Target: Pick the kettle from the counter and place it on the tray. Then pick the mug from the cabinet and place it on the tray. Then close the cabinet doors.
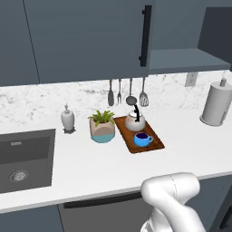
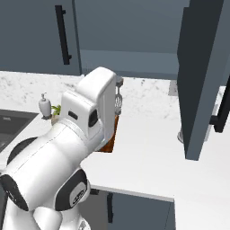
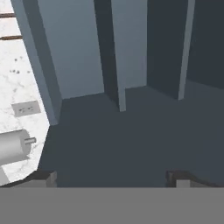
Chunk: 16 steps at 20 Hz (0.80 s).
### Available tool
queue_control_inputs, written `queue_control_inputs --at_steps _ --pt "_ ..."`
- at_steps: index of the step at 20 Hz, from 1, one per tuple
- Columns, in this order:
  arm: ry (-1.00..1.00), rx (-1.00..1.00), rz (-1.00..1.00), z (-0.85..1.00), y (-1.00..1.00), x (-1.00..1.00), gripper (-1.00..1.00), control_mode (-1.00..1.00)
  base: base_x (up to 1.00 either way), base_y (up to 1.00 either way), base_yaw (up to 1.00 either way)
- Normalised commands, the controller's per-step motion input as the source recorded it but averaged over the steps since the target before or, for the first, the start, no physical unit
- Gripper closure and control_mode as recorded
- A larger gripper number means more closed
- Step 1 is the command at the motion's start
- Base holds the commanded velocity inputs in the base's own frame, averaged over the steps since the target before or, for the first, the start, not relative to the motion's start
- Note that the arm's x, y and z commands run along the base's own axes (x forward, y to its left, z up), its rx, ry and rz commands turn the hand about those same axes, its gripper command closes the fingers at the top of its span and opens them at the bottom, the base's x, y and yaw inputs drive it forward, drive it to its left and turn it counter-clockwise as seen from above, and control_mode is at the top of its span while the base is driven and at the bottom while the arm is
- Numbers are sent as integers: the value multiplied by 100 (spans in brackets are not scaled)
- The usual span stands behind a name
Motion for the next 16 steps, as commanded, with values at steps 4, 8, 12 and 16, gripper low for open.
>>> queue_control_inputs --at_steps 4,8,12,16 --pt "0 12 -24 29 -54 -44 -100 -100 0 0 0" --pt "0 14 -26 29 -52 -58 -100 -100 0 0 0" --pt "0 2 -25 20 -34 -73 -100 -100 0 0 0" --pt "0 0 -20 6 -37 -68 -100 -100 0 0 0"
